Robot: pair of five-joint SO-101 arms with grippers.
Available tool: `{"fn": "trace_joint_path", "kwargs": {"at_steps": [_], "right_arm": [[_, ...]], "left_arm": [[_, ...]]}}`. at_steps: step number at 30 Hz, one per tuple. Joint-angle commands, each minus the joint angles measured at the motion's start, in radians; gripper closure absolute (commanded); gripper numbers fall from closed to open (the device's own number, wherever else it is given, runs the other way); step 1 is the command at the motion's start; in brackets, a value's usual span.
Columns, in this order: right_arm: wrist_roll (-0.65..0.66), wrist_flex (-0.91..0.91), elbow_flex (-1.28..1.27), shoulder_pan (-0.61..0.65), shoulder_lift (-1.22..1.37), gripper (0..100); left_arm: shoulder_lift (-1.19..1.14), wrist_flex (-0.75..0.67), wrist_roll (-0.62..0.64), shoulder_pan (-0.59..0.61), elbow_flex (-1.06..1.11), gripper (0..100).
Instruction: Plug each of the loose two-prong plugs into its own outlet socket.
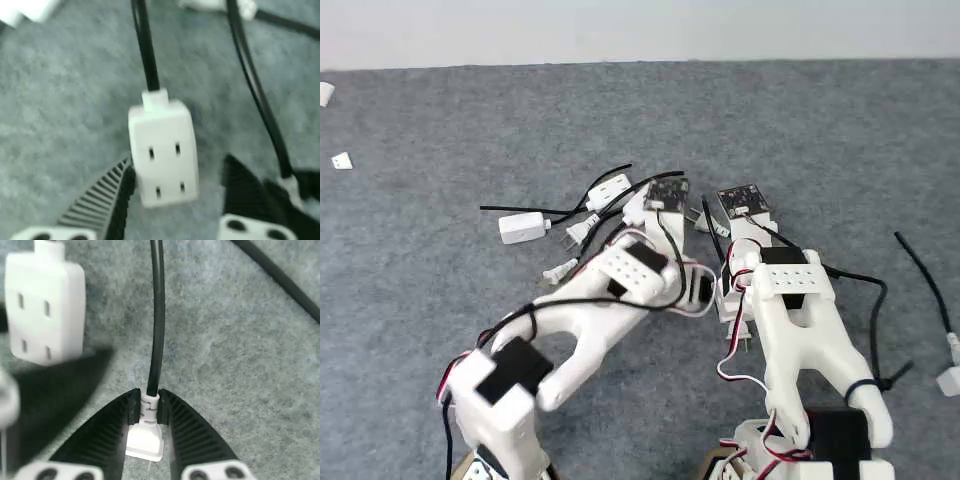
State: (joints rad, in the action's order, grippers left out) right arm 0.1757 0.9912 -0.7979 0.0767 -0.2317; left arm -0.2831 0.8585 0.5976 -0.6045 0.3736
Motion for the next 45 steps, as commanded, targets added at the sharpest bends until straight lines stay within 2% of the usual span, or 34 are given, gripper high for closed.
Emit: {"fn": "trace_joint_path", "kwargs": {"at_steps": [1,9,13,18,21,24,32,38,45], "right_arm": [[0.008,-0.001,0.034,-0.008,-0.044,99.1],[-0.008,-0.048,0.031,-0.001,-0.056,99.1],[-0.051,-0.137,0.032,0.051,-0.065,99.1],[-0.092,-0.268,0.032,0.143,-0.065,99.1],[-0.097,-0.371,0.032,0.151,-0.065,99.1],[-0.1,-0.433,0.032,0.154,-0.065,99.1],[-0.101,-0.458,-0.015,0.199,-0.148,99.1],[-0.054,-0.648,-0.163,0.246,-0.226,99.1],[-0.034,-0.777,-0.239,0.268,-0.225,99.1]], "left_arm": [[0.187,-0.028,0.005,-0.025,0.071,72],[0.503,-0.032,-0.126,0.012,0.305,73],[0.628,-0.052,-0.233,0.117,0.45,73],[0.71,-0.318,-0.305,0.284,0.676,75],[0.736,-0.446,-0.361,0.321,0.768,76],[0.753,-0.436,-0.371,0.313,0.773,76],[0.753,-0.437,-0.374,0.29,0.773,76],[0.753,-0.437,-0.374,0.29,0.773,76],[0.753,-0.437,-0.374,0.29,0.773,76]]}}
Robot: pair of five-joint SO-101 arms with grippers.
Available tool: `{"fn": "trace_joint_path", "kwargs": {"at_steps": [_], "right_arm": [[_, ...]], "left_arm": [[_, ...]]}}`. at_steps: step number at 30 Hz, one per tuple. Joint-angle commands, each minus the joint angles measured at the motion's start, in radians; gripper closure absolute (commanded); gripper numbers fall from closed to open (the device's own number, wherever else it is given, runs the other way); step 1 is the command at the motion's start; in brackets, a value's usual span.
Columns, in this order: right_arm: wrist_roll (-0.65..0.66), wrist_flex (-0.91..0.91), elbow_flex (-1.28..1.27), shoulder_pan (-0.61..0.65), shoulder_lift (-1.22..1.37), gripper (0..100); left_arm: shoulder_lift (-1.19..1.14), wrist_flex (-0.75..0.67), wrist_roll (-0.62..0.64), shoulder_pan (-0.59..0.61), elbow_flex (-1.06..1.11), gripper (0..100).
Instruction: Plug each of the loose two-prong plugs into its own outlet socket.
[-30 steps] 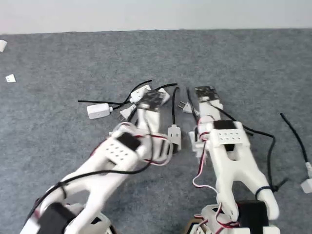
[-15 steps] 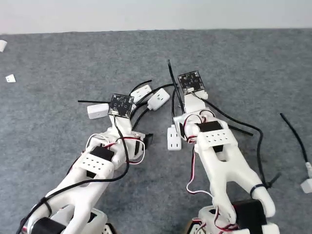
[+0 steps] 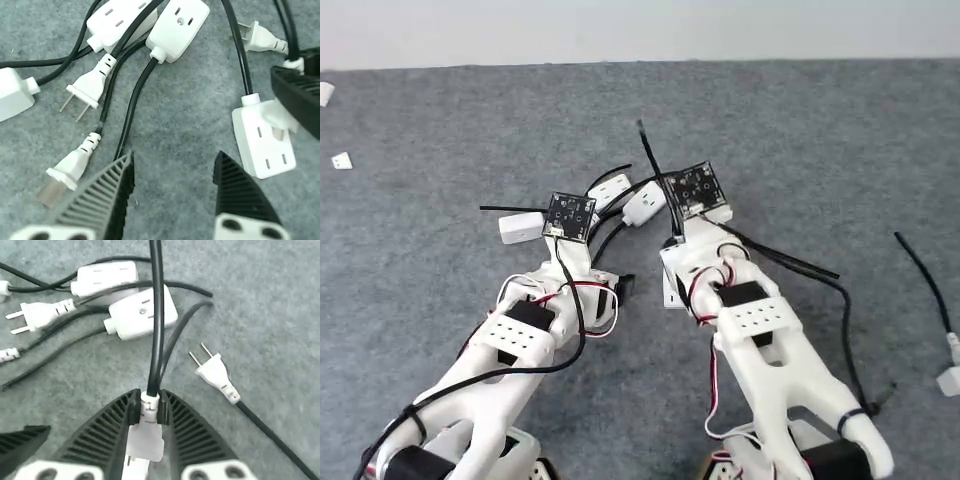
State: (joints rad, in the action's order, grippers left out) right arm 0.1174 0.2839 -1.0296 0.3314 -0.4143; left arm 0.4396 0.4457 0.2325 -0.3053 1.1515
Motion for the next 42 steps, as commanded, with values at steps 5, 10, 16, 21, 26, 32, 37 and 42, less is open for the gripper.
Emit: {"fn": "trace_joint_path", "kwargs": {"at_steps": [5,10,16,21,26,32,37,42], "right_arm": [[0.054,-0.156,-0.051,0.035,-0.042,99.1],[0.055,-0.249,-0.069,0.035,-0.012,99.1],[0.052,-0.262,-0.071,0.008,-0.024,99.1],[0.038,-0.038,-0.081,0.039,-0.191,99.1],[0.031,0.088,-0.135,0.062,-0.371,99.1],[0.037,0.143,-0.241,0.085,-0.607,99.1],[0.031,0.282,-0.247,0.079,-0.762,99.1],[0.031,0.305,-0.276,0.088,-0.829,99.1]], "left_arm": [[0.031,-0.025,-0.009,-0.009,-0.004,76],[0.031,-0.018,-0.014,-0.009,-0.005,76],[-0.049,0.092,-0.023,-0.003,-0.104,76],[-0.269,0.215,-0.031,0.0,-0.297,76],[-0.382,0.324,-0.129,-0.008,-0.42,83],[-0.387,0.327,-0.183,-0.029,-0.426,97],[-0.393,0.327,-0.18,-0.029,-0.43,99],[-0.387,0.328,-0.186,-0.035,-0.426,99]]}}
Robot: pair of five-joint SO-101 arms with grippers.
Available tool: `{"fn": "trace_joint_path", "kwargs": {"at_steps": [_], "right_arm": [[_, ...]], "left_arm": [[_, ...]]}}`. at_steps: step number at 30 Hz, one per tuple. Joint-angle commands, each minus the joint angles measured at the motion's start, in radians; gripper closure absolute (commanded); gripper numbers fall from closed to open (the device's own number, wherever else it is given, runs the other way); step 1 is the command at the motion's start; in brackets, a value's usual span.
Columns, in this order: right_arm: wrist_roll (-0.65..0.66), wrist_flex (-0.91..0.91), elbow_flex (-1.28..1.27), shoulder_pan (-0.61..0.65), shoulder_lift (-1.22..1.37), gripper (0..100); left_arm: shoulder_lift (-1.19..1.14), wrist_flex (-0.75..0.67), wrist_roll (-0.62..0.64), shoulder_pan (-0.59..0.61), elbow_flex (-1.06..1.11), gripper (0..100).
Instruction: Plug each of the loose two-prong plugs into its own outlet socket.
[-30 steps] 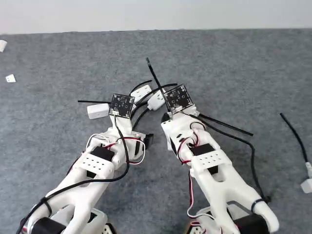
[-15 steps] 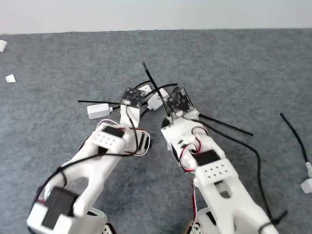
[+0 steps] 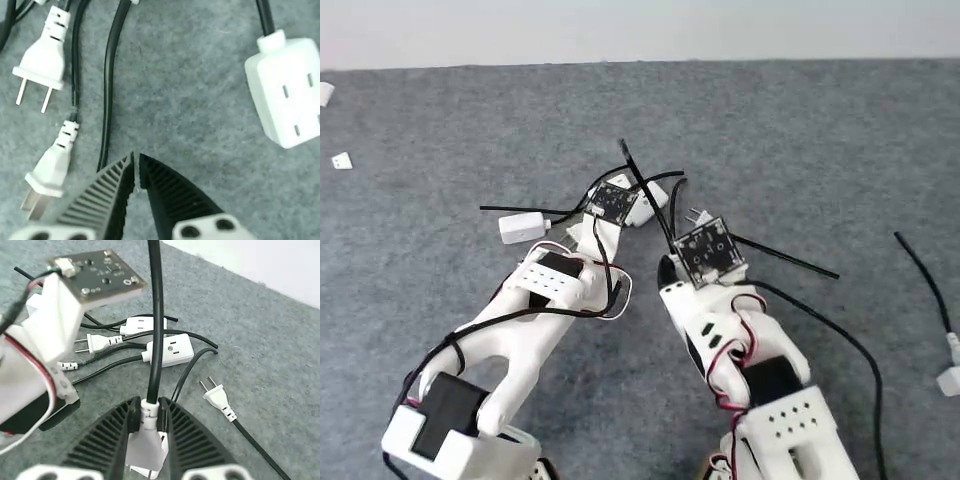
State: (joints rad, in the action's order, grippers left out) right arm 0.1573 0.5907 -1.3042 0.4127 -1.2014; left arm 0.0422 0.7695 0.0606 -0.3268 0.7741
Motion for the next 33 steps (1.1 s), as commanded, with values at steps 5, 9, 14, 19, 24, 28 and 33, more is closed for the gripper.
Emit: {"fn": "trace_joint_path", "kwargs": {"at_steps": [5,9,14,19,24,28,33], "right_arm": [[-0.002,-0.031,-0.025,0.045,-0.044,99.1],[-0.002,-0.022,-0.023,0.048,-0.044,99.1],[-0.002,-0.008,-0.02,0.048,-0.044,99.1],[-0.002,0.033,0.005,0.047,-0.045,99.1],[0.0,0.047,0.008,0.047,-0.047,99.1],[0.0,0.039,0.008,0.042,-0.045,99.1],[0.0,0.038,0.009,0.039,-0.045,99.1]], "left_arm": [[0.012,0.068,-0.163,-0.052,-0.047,99],[0.014,0.094,-0.224,-0.061,-0.05,99],[0.014,0.13,-0.296,-0.063,-0.05,99],[0.014,0.183,-0.43,-0.066,-0.05,99],[0.014,0.198,-0.474,-0.083,-0.045,99],[0.014,0.245,-0.559,-0.109,-0.041,99],[0.014,0.192,-0.473,-0.11,-0.035,99]]}}
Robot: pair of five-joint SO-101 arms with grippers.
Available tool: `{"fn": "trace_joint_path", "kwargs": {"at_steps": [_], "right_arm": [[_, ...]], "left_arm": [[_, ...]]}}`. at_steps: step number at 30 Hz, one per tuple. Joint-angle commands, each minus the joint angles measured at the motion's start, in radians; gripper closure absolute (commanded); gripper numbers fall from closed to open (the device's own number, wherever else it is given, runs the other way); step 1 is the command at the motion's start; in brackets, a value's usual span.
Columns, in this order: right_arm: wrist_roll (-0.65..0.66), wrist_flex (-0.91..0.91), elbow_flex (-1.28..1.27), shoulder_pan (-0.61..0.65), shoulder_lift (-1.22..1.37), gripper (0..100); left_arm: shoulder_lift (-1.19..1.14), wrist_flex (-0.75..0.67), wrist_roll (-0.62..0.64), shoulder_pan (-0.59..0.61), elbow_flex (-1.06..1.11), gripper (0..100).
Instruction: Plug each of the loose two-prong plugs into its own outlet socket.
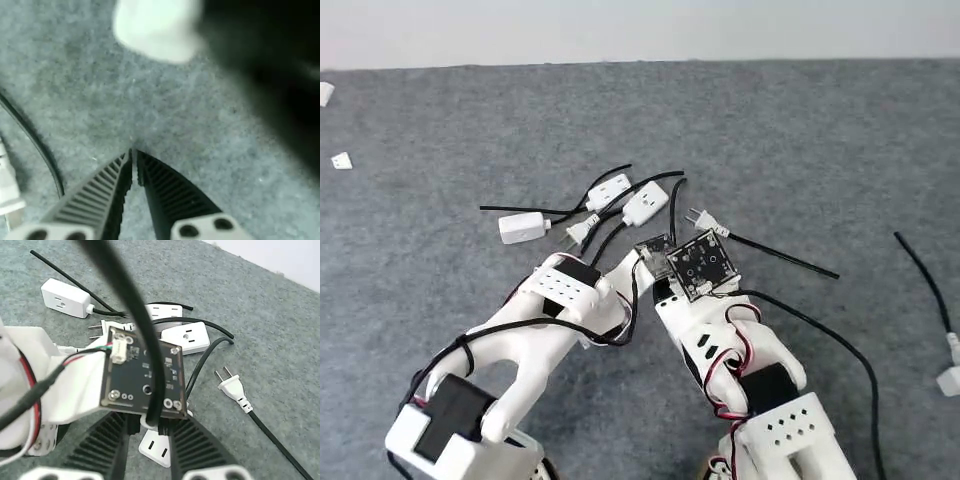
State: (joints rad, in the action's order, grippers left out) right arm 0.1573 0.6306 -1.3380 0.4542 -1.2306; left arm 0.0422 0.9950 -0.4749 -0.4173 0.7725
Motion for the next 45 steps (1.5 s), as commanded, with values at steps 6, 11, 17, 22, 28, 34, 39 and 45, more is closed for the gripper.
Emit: {"fn": "trace_joint_path", "kwargs": {"at_steps": [6,11,17,22,28,34,39,45], "right_arm": [[0.0,-0.01,0.044,-0.028,-0.013,99.1],[-0.025,0.071,0.164,-0.044,0.122,99.1],[-0.051,0.021,0.281,-0.093,0.366,99.1],[-0.02,-0.091,0.235,-0.09,0.398,99.1],[-0.014,-0.124,0.206,-0.094,0.4,99.1],[0.034,-0.13,0.164,-0.122,0.4,99.1],[0.035,-0.131,0.161,-0.122,0.401,99.1],[0.064,-0.209,0.157,-0.12,0.498,99.1]], "left_arm": [[0.075,-0.224,0.342,0.08,-0.005,99],[0.189,-0.526,0.46,0.147,0.147,99],[0.367,-0.784,0.514,0.152,0.354,99],[0.44,-0.79,0.514,0.149,0.404,99],[0.42,-0.792,0.512,0.15,0.401,99],[0.42,-0.792,0.509,0.15,0.401,99],[0.42,-0.792,0.509,0.152,0.403,99],[0.42,-0.792,0.509,0.152,0.403,99]]}}
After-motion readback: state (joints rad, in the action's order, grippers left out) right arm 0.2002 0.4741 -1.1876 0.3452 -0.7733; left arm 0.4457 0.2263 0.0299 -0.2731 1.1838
